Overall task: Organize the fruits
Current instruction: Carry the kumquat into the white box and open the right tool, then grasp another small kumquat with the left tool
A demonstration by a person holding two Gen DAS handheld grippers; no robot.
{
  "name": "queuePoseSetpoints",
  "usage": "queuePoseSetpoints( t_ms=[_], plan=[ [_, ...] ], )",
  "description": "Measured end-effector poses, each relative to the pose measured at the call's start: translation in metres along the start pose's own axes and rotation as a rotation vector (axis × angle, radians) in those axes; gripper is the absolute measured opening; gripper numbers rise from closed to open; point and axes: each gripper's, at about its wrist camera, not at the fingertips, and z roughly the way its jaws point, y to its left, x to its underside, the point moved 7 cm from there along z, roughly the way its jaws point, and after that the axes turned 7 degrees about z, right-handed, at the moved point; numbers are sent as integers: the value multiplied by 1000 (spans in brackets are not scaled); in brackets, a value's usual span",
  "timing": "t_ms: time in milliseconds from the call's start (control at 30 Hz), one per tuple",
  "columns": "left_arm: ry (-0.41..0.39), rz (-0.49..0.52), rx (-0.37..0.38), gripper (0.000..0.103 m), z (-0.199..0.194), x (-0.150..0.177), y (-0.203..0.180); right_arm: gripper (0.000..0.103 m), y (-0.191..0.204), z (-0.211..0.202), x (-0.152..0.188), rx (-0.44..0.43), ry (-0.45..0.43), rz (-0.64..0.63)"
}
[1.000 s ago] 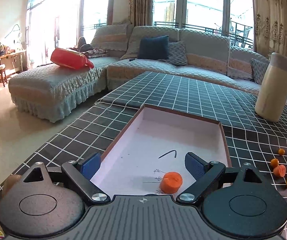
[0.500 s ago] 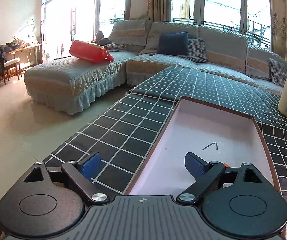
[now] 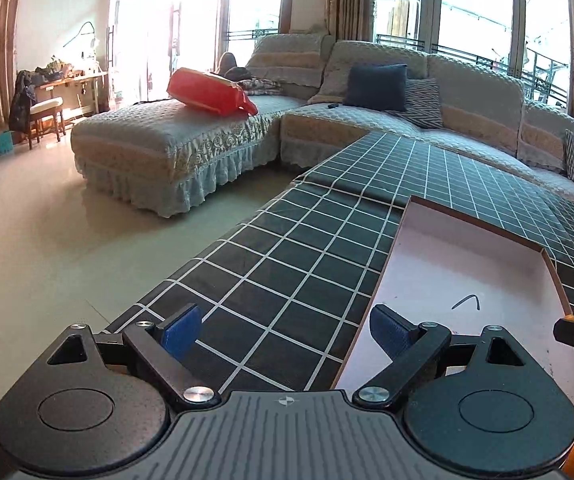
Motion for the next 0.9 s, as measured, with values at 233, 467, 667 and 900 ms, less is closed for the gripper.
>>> queuePoseSetpoints(
  t_ms=[233,467,667,900],
  plan=[
    [-1,2,15,91,-2,-5,-13,25,-7,-5,4,7,-3,13],
    [-25,43,71,91,-16,-14,-56,25,-50,-42,-8,58,-54,30],
    [-40,88,136,91,-34,-20,-105,26,-113,-79,-6,141,-77,49],
    [-61,158,217,103,-59,-17,-178,27,-193,-112,5,253,-86,78]
  ],
)
